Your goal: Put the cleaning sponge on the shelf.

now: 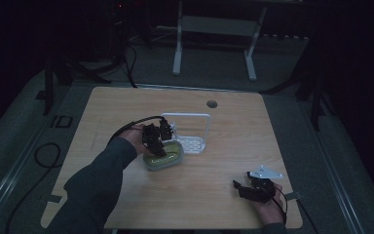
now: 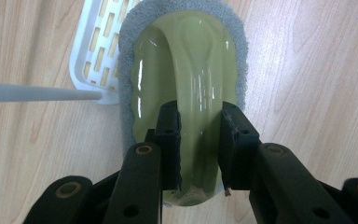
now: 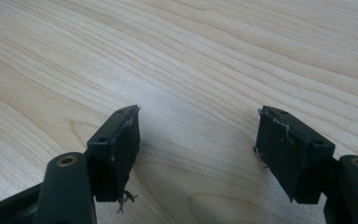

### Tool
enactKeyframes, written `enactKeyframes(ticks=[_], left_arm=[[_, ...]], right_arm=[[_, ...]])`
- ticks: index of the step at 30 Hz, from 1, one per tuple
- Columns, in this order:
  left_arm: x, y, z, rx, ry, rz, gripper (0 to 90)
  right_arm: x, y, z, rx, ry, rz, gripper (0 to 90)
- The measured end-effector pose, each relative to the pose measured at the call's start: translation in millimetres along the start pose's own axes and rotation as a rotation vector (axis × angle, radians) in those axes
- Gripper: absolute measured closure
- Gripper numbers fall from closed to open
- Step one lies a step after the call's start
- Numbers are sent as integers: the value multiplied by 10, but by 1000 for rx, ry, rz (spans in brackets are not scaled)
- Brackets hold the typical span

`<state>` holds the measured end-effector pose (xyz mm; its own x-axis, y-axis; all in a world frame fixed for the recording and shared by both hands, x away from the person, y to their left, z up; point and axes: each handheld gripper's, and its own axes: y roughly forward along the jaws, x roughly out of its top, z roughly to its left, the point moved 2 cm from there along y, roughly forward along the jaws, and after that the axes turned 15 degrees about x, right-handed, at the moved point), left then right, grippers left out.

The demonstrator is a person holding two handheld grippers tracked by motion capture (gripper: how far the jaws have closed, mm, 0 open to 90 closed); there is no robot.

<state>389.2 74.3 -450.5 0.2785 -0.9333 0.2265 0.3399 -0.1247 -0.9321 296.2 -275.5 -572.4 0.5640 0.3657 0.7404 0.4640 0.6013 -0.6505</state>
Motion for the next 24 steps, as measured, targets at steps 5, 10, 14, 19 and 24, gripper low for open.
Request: enactKeyframes(ticks=[5,10,14,19,24], left_arm=[[14,3,4,5,7,-3,719],[56,-6,8,5,21,-14,720],[93,-18,14,9,33,-13,719],[127,-28,17,13,51,-18,720],[142,-25,21,11,58,-20,719]], right_arm=[[0,0,0,0,0,0,298],[0,0,0,0,-1,0,298],[0,0,-1,0,-1,0,298],[0,0,-1,0,-1,0,298],[0,0,-1,0,-1,0,298]])
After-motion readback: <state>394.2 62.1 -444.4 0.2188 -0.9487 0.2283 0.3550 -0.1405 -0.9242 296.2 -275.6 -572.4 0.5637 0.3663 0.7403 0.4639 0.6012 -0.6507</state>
